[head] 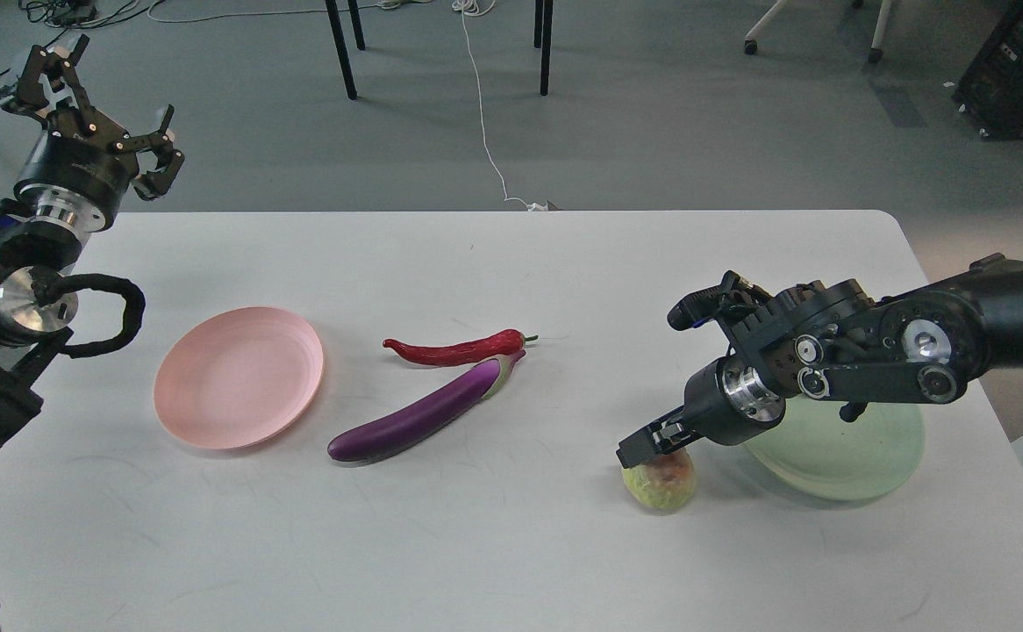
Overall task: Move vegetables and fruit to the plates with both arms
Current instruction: 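Place the fig on the green plate beside the pomegranate, then lift the right gripper away and raise the left gripper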
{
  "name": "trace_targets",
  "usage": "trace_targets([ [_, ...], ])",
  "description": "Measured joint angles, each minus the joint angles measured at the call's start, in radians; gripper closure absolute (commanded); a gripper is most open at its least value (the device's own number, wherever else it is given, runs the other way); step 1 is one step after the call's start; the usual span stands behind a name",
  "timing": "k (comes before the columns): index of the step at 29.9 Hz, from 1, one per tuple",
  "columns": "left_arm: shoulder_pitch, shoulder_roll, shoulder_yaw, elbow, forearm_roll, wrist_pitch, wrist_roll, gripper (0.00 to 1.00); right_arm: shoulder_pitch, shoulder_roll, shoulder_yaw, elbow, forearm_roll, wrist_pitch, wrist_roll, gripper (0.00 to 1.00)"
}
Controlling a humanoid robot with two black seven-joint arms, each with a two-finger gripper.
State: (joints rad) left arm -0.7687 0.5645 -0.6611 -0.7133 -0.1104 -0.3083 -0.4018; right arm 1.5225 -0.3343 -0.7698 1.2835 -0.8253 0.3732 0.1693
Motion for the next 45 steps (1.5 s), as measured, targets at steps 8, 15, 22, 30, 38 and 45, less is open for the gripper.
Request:
trace_targets([
  [8,-0.001,0.0,0.0,0.0,0.001,0.0,0.001,0.02,0.108,-0.05,0.025,-0.005,-0.006,0.0,0.0,0.54],
  [15,-0.003,0.0,0.0,-0.002,0.002,0.0,0.003,0.02,0.122,-0.2,0.016,0.003,-0.209,0.0,-0.003,0.53],
  [22,-0.003,-0.003,-0.004,-0.003,0.001,-0.003,0.002,0.02,0.061,-0.338,0.008,0.047,-0.309,-0.001,-0.002,0.36],
  [30,-0.004,-0.009,0.013,-0.024,0.009,-0.014,0.007,0.02,-0.007,-0.398,0.023,0.049,-0.339,-0.008,-0.003,0.06],
  [38,-0.031,0.029,0.016,-0.031,0.086,-0.015,0.014,0.02,-0.013,-0.448,0.119,0.051,-0.322,-0.007,-0.006,0.03],
  [45,-0.043,0.068,0.018,-0.042,0.139,-0.087,0.021,0.02,-0.027,-0.517,0.338,-0.001,-0.214,-0.005,0.002,0.02],
])
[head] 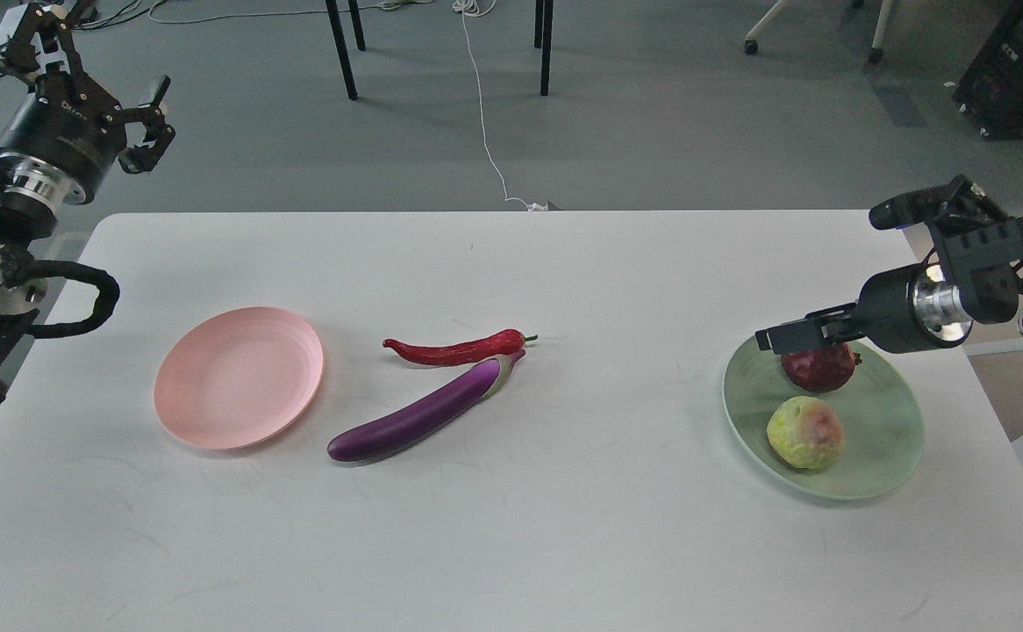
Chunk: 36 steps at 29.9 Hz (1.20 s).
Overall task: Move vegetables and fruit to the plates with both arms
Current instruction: 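Lift the right gripper away and raise the left gripper, then lower the left gripper onto the purple eggplant and grasp it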
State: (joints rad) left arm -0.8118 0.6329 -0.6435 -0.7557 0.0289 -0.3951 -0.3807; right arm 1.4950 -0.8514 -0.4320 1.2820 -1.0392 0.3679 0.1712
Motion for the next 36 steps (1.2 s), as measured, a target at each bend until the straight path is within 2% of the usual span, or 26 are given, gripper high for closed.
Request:
trace_targets([
  [7,-0.051,0.044,0.031,-0.072,0.385,-0.014,0.012,0.02,-0.087,0.007,0.251,-0.135,0.232,-0.004,0.001,0.02],
  [11,-0.067,0.059,0.05,-0.138,0.556,-0.027,0.016,0.02,-0.166,0.089,0.375,-0.25,0.382,-0.009,0.001,0.02],
  [14,-0.071,0.073,0.07,-0.17,0.646,-0.067,0.02,0.02,-0.247,0.16,0.487,-0.315,0.517,-0.014,0.001,0.02],
  [20,-0.084,0.073,0.08,-0.244,0.736,-0.093,0.091,0.02,-0.42,0.329,0.772,-0.532,0.742,-0.037,0.001,0.01],
  [25,-0.097,0.061,0.08,-0.343,0.94,-0.094,0.101,0.02,-0.499,0.466,1.003,-0.755,0.882,0.027,0.002,0.01],
  [30,-0.083,-0.005,0.114,-0.43,1.214,-0.094,0.103,0.03,-0.536,0.49,1.178,-0.864,1.025,0.112,0.003,0.01],
  [36,-0.077,-0.067,0.274,-0.47,1.537,0.016,0.106,0.06,-0.595,0.481,1.278,-0.928,1.166,0.121,0.003,0.01],
])
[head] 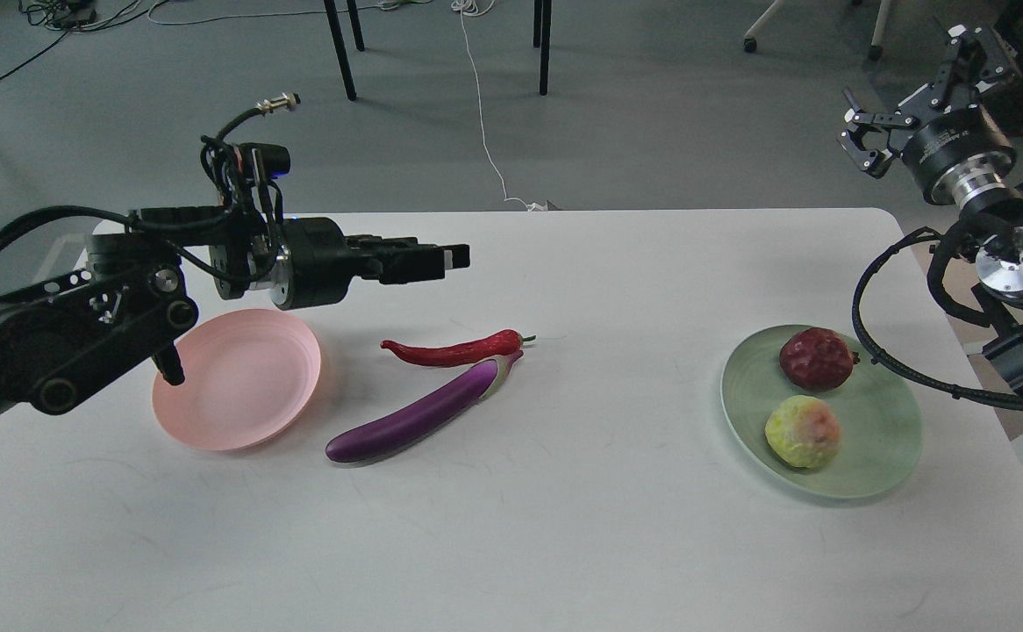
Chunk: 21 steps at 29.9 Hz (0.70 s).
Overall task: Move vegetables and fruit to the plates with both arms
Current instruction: 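Lower the left gripper onto the purple eggplant and grasp it, then lift the eggplant and set it onto the pink plate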
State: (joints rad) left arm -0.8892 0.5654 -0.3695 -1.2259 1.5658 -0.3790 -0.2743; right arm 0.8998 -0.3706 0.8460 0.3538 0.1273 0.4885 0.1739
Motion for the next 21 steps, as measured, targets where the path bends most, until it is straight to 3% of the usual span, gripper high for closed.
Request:
trace_targets([
  [11,0.04,0.034,0.247,-0.103,0.425,0.139,0.001,0.14,-0.194,-0.016,0.089,-0.019,0.05,0.0,-0.002,0.01],
  [17,0.098,0.026,0.264,-0.074,0.591,0.145,0.02,0.26,-0.208,-0.027,0.089,-0.019,0.05,0.0,0.001,0.01],
  [21,0.106,0.022,0.265,-0.048,0.614,0.145,0.024,0.45,-0.209,-0.028,0.088,-0.018,0.05,0.0,0.001,0.01],
])
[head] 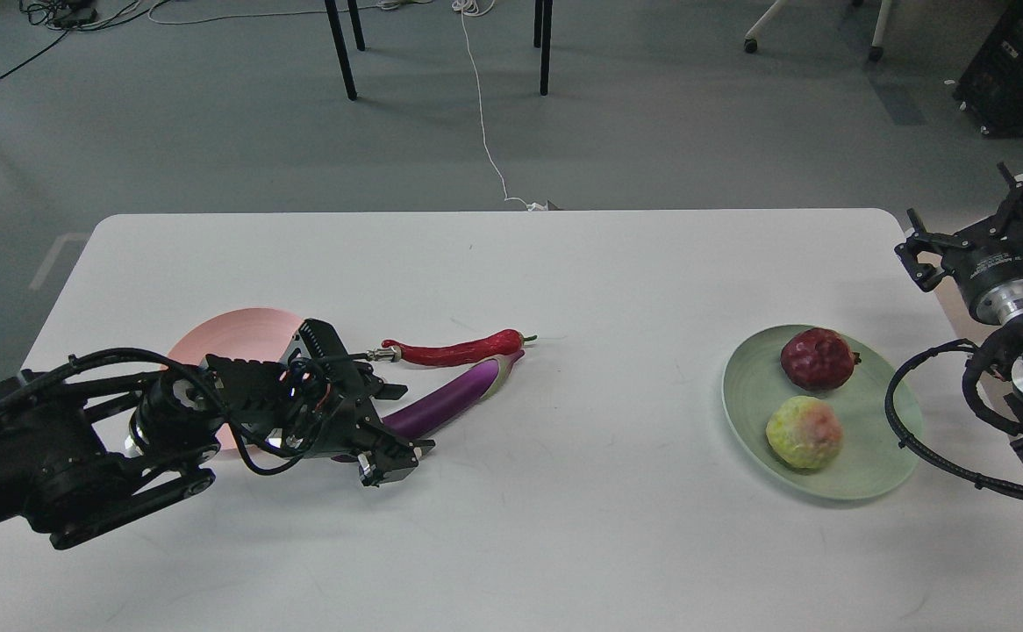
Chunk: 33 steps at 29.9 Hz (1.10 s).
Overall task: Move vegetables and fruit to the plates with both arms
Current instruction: 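Lift the eggplant and set it onto the pink plate, then reach the left gripper to the red chili pepper and grasp it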
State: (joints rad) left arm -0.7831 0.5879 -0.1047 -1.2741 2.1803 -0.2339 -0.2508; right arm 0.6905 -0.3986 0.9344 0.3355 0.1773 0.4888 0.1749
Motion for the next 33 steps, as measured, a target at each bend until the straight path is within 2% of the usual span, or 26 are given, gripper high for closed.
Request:
trace_targets([
  [4,0.006,0.0,0.0,0.002,0.001,0.0,-0.001,0.7,-0.004,0.002,-0.002,0.0,-0.001,0.0,0.003,0.01],
  [8,0.012,0.006,-0.012,-0.005,0.002,0.006,-0.005,0.8,-0.01,0.008,-0.005,-0.001,-0.001,0.0,0.006,0.01],
  [15,0.012,0.084,-0.084,-0.09,-0.116,0.068,-0.01,0.81,-0.01,0.003,-0.007,0.0,-0.001,0.0,0.005,0.01],
  [20,0.011,0.213,-0.155,-0.125,-0.239,0.075,-0.016,0.81,-0.007,0.002,-0.011,0.001,-0.002,0.0,0.005,0.01],
  [28,0.058,0.393,-0.129,-0.059,-0.314,0.08,-0.012,0.8,-0.009,0.008,-0.018,0.0,-0.002,0.0,0.005,0.01],
  [31,0.099,0.415,-0.125,-0.024,-0.315,0.082,-0.014,0.76,-0.006,0.01,-0.02,0.0,-0.004,0.0,0.005,0.01],
  [33,0.132,0.427,-0.124,-0.014,-0.315,0.082,-0.015,0.69,-0.002,0.01,-0.02,0.0,-0.005,0.0,0.005,0.01],
])
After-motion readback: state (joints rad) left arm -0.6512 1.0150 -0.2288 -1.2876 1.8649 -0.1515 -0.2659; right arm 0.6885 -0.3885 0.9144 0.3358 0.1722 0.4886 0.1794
